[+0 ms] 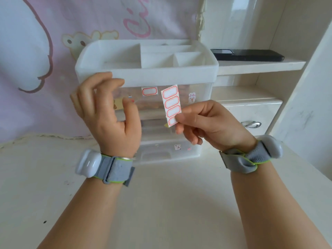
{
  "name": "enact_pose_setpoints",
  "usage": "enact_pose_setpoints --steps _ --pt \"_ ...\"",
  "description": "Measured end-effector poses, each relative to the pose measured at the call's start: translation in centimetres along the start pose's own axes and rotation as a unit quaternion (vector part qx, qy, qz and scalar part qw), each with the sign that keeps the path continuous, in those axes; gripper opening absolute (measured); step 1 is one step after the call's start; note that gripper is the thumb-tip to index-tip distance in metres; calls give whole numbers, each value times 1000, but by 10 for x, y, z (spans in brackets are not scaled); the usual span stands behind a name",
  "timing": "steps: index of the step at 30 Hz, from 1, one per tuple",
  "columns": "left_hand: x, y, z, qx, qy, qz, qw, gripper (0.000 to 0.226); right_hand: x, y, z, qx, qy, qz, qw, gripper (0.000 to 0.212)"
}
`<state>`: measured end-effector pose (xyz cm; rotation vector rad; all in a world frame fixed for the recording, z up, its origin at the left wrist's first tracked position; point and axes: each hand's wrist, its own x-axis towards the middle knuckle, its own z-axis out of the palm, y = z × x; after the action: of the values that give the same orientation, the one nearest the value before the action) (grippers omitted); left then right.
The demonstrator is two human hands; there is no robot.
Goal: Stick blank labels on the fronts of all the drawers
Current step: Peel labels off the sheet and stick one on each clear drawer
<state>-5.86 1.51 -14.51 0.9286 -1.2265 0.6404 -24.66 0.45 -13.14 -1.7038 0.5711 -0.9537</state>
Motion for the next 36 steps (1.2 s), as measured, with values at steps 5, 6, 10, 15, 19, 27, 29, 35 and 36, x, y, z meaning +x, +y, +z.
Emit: enact_pose_setpoints --steps 5,6,10,15,19,27,29,35,36 --pt "-2 13 -2 -83 -69 19 994 15 4 1 9 79 75 -41 993 22" --pt "-2 16 -1 -94 -92 29 991 16 5 1 11 90 89 -43 991 20" --pt "-3 19 1 -91 -166 61 980 21 7 2 12 148 122 -39 981 15" --pt "-6 19 5 -89 -201 51 974 14 8 3 14 143 152 -36 977 19" --pt "-5 20 4 -122 -206 2 971 15 7 2 15 107 204 -89 969 15" --pt "-2 22 1 -138 -223 -42 964 19 4 -3 22 37 254 -169 952 9" --pt "-2 23 1 -142 -223 -42 963 20 4 -3 23 51 253 -170 951 15" --pt "-4 25 2 -147 -220 -44 963 19 3 -1 21 22 235 -188 953 11" --pt "-4 25 2 -145 -218 -43 964 19 3 -1 21 17 230 -183 956 12"
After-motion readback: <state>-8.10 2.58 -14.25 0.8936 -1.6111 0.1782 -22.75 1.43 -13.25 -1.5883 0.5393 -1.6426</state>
